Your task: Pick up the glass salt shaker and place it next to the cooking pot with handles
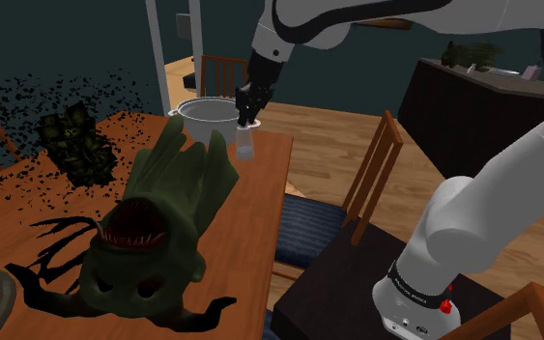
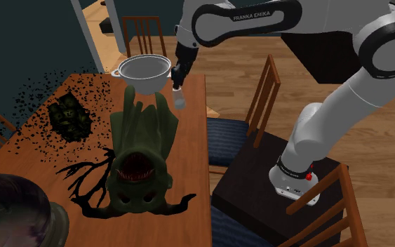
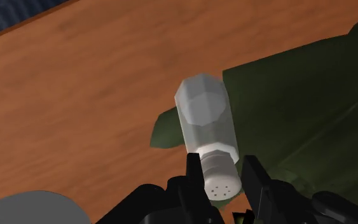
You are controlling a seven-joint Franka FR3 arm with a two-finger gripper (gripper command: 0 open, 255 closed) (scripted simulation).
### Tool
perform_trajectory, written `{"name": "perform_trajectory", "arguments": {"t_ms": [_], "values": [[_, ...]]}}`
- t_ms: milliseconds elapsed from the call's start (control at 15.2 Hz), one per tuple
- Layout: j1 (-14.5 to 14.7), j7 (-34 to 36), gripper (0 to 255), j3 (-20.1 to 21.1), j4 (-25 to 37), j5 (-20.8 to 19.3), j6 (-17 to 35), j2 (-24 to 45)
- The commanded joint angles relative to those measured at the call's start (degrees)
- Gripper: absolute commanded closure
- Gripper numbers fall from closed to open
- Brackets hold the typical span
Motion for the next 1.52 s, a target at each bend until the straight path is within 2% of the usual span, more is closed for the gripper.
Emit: {"name": "perform_trajectory", "arguments": {"t_ms": [0, 660, 1188, 1452], "values": [[-0.8, -2.3, 255, -1.5, 2.2, -0.1, 0.1, 2.6], [-4.9, -13.1, 255, -8.2, 18.8, 1.2, -3.4, 17.6], [-9.5, -20.2, 255, -11.5, 39.0, 4.0, -9.8, 32.9], [-9.5, -20.8, 255, -11.3, 35.7, 4.2, -6.7, 32.7]]}}
